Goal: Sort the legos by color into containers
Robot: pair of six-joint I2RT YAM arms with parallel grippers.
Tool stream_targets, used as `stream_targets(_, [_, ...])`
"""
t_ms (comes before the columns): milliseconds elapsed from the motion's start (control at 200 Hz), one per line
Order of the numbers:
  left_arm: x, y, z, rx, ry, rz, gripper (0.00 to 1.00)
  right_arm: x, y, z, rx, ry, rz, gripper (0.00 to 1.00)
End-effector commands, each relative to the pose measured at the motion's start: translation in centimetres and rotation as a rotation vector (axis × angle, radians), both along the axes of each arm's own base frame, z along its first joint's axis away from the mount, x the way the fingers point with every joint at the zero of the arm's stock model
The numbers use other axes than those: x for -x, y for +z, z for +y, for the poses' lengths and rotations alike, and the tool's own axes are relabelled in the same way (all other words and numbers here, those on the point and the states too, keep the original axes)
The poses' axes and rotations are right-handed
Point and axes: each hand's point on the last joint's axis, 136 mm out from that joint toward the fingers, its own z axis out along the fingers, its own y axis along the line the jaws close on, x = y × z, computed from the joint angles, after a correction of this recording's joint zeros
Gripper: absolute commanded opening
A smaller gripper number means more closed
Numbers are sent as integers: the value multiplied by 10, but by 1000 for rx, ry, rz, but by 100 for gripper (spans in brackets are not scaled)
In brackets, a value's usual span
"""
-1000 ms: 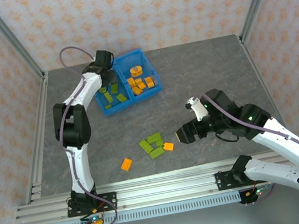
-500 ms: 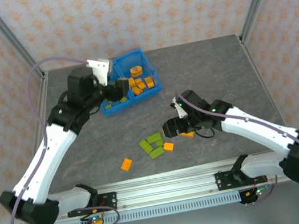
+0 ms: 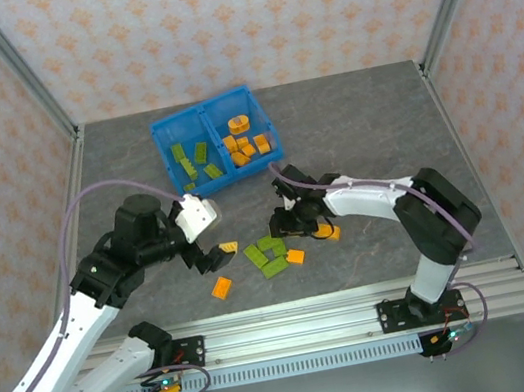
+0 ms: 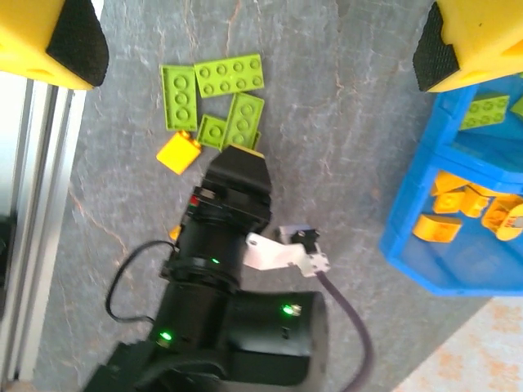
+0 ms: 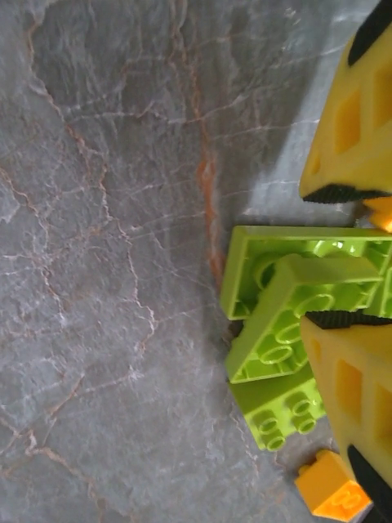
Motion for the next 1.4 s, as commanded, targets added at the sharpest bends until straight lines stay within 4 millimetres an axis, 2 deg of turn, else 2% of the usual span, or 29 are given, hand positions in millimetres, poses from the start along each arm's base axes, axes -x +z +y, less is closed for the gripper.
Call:
stream_targets(0, [13,-23,2,-43,-59,18,100,-14,-1,9,-29,-62,-3,32])
stream_targets(120, [11,-35,3,-54,-56,-3,100,-10,-16,3,13,-88,29,18])
stream_targets(175, [9,-38,3,-56,-54,-13,100,-9,-19,1,29,-94,28,16])
stream_targets(385, [1,-50,7,-91,-32,-43,100,-10,-6,-2,59,-81,-26,10])
stream_targets(566, [-4,-50,10,-92,-2,-75,100,-12,20,-2,32,-69,-98,5])
stream_targets(706, [-12,-42,22,-103,77,-143,100,-17,48,3,-12,-60,-162,4])
stream_targets(786, [-17,-30,34,-96,156,-204,100,-21,70,6,-32,-57,-216,4])
stream_targets(871, [-22,-9,53,-65,281,-290,100,-27,105,13,-26,-40,-329,3])
stream_targets(986, [-14,22,83,-33,417,-403,100,-49,160,27,-13,-62,-507,4])
stream_targets(1081, [-6,33,108,-33,521,-460,100,-77,188,39,29,-118,-637,3])
stream_targets(1161, [2,25,119,-103,523,-458,100,-107,198,47,102,-177,-702,0])
stream_targets(1236, [13,11,120,-176,469,-406,100,-132,200,59,176,-209,-755,0])
stream_targets(1271, [19,6,119,-195,444,-384,100,-144,208,66,191,-227,-783,0])
stream_targets(1396, [30,2,115,-158,409,-359,100,-183,199,90,302,-258,-833,0])
